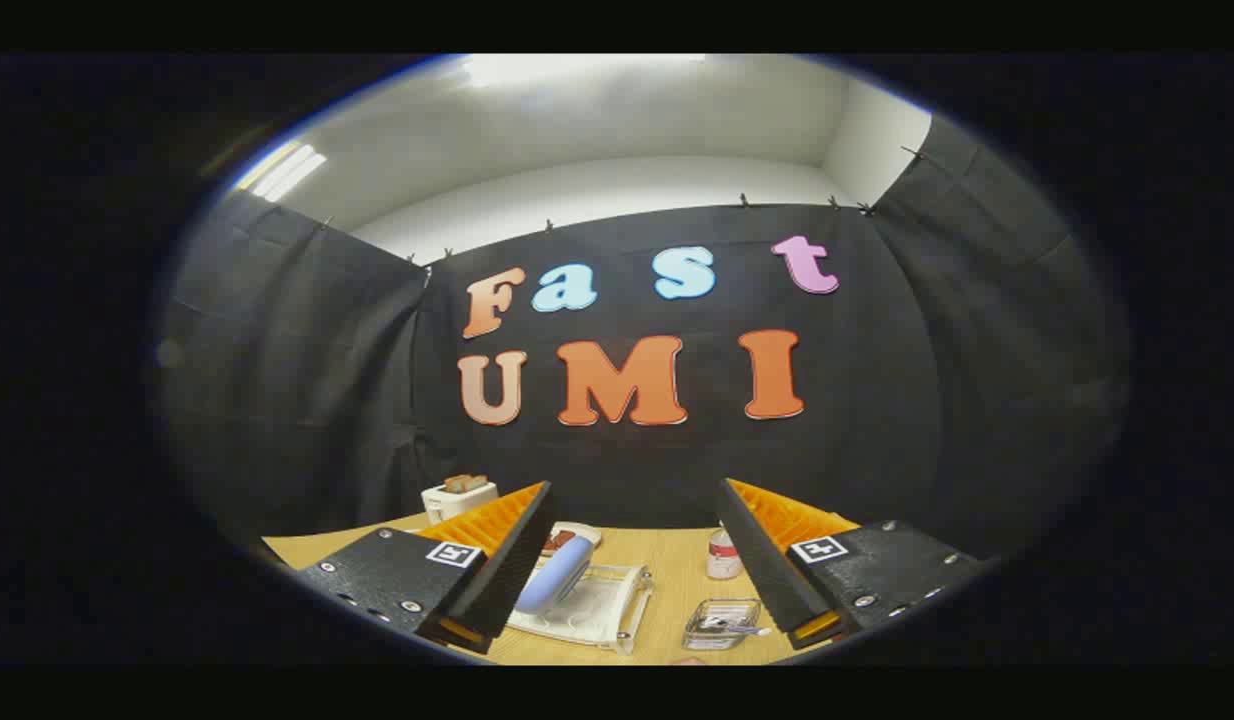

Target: Take the plate from the dish rack, then take the spoon from the basket and place it into the plate.

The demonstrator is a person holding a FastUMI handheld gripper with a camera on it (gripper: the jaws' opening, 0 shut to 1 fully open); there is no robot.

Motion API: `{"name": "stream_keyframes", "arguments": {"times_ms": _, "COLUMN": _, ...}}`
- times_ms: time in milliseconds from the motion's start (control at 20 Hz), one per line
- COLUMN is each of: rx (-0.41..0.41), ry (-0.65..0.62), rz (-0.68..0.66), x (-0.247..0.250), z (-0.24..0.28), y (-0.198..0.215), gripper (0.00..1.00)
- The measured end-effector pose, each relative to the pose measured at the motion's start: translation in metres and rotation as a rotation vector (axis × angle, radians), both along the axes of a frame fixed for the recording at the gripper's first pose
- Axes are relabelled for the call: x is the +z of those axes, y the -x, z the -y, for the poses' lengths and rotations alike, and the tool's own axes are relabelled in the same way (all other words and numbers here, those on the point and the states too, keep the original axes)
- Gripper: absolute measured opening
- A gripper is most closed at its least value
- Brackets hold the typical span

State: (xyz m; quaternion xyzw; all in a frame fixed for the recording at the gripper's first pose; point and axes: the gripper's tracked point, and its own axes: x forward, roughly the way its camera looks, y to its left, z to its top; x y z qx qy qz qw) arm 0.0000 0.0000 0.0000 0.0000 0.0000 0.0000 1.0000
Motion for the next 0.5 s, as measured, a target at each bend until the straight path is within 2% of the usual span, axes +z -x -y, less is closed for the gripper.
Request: {"name": "stream_keyframes", "arguments": {"times_ms": 500, "rx": 0.055, "ry": -0.047, "rz": -0.023, "x": 0.001, "z": -0.014, "y": 0.003, "gripper": 0.97}}
